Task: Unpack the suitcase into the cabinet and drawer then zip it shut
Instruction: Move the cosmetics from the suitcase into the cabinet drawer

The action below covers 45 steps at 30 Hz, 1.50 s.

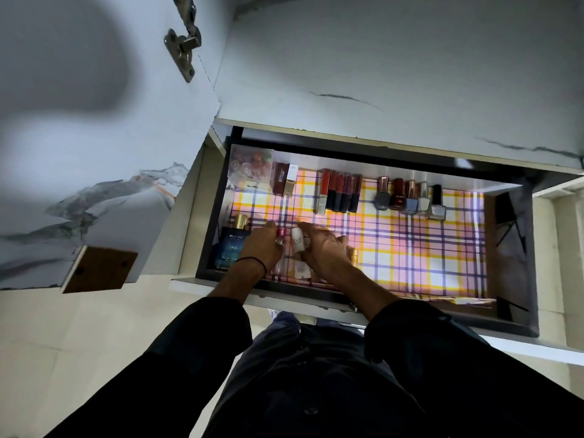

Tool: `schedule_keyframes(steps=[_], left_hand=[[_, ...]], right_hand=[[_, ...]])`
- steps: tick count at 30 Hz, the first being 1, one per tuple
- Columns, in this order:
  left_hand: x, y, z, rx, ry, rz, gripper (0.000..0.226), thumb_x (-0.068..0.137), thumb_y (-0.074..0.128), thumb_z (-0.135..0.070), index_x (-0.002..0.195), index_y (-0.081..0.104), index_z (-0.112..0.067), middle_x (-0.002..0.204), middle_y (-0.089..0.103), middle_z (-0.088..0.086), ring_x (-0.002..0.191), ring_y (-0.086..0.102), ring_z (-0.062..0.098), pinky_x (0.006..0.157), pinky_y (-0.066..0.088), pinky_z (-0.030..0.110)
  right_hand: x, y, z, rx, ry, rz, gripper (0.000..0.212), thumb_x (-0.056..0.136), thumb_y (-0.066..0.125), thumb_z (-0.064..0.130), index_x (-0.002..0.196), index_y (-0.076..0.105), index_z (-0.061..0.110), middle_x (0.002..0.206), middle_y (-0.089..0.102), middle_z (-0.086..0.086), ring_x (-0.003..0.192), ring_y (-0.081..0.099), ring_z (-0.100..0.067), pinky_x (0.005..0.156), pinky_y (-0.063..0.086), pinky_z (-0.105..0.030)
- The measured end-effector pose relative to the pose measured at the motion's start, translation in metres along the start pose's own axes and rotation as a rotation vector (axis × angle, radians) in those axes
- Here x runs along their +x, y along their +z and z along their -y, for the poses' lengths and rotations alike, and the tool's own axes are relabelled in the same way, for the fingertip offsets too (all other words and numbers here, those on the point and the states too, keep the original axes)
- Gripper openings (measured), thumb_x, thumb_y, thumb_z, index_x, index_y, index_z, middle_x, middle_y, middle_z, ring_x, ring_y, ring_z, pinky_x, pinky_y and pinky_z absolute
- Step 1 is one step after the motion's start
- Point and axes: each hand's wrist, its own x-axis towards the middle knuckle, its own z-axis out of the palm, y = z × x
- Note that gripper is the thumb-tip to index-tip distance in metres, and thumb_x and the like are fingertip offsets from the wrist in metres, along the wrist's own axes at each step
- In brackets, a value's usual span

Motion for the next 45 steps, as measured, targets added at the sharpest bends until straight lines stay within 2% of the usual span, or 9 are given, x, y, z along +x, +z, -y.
schedule_keyframes(steps=[3,8,14,25,29,33,39,43,45], left_hand=[[0.0,-0.002,0.004,0.038,-0.005,-0.025,0.033,0.092,0.062,-0.013,0.123,0.053,-0.005,0.115,0.065,0.016,0.106,0.062,0.031,0.09,0.049,0.037],[0.002,-0.01,0.012,0.072,-0.017,-0.018,0.039,0.09,0.065,-0.015,0.125,0.052,-0.004,0.118,0.064,0.017,0.11,0.061,0.032,0.095,0.049,0.039],[0.002,-0.011,0.015,0.089,-0.045,0.006,0.027,0.094,0.061,-0.02,0.115,0.059,-0.003,0.114,0.065,0.016,0.104,0.062,0.03,0.092,0.048,0.036],[0.002,-0.009,0.019,0.09,-0.142,0.008,0.032,0.095,0.058,-0.024,0.116,0.059,0.0,0.115,0.064,0.018,0.104,0.062,0.03,0.088,0.049,0.034],[0.005,-0.007,0.016,0.032,-0.156,0.08,0.03,0.095,0.06,-0.028,0.098,0.065,0.001,0.099,0.067,0.018,0.09,0.064,0.028,0.076,0.047,0.031],[0.008,-0.002,0.006,-0.023,-0.105,0.119,0.03,0.092,0.062,-0.032,0.078,0.06,-0.006,0.076,0.062,0.011,0.071,0.061,0.023,0.069,0.051,0.032],[0.009,0.008,-0.025,-0.075,-0.018,0.162,0.03,0.092,0.063,-0.032,0.079,0.065,-0.005,0.08,0.07,0.016,0.076,0.068,0.031,0.072,0.057,0.039],[0.011,0.018,-0.037,-0.121,-0.007,0.232,0.037,0.092,0.063,-0.035,0.083,0.071,0.0,0.073,0.073,0.014,0.068,0.071,0.027,0.071,0.06,0.04],[0.011,0.022,-0.043,-0.117,-0.006,0.257,0.034,0.092,0.064,-0.034,0.082,0.07,-0.002,0.072,0.073,0.011,0.067,0.072,0.024,0.071,0.06,0.04]], right_hand=[[0.001,0.003,0.008,0.028,0.003,-0.036,0.052,0.094,0.065,0.03,0.141,0.042,0.021,0.128,0.063,-0.011,0.123,0.055,-0.032,0.112,0.022,-0.048],[0.007,0.015,0.014,0.096,0.004,-0.061,0.052,0.093,0.066,0.034,0.137,0.043,0.018,0.119,0.067,-0.011,0.116,0.058,-0.034,0.107,0.03,-0.049],[0.01,0.026,0.012,0.087,-0.032,-0.076,0.055,0.094,0.066,0.029,0.139,0.04,0.015,0.111,0.069,-0.017,0.109,0.062,-0.038,0.106,0.037,-0.049],[0.009,0.029,0.019,0.032,-0.098,-0.069,0.061,0.097,0.063,0.027,0.149,0.034,0.013,0.117,0.068,-0.018,0.115,0.059,-0.039,0.11,0.031,-0.048],[0.006,0.025,0.009,0.025,-0.069,-0.042,0.058,0.096,0.063,0.029,0.146,0.035,0.017,0.115,0.069,-0.015,0.113,0.061,-0.037,0.112,0.031,-0.05],[0.0,0.007,-0.006,0.068,-0.014,-0.007,0.052,0.097,0.061,0.022,0.143,0.037,0.023,0.122,0.066,-0.01,0.123,0.056,-0.032,0.117,0.021,-0.052],[-0.01,-0.012,-0.032,0.066,-0.012,-0.069,0.049,0.096,0.061,0.017,0.14,0.042,0.025,0.113,0.072,-0.003,0.115,0.061,-0.03,0.108,0.026,-0.046],[-0.017,-0.023,-0.049,0.057,-0.01,-0.071,0.045,0.093,0.064,0.015,0.134,0.049,0.025,0.109,0.074,0.0,0.111,0.063,-0.029,0.104,0.028,-0.043],[-0.022,-0.028,-0.059,0.12,-0.004,-0.044,0.045,0.092,0.065,0.014,0.133,0.05,0.026,0.107,0.074,0.003,0.107,0.066,-0.024,0.103,0.038,-0.043]])
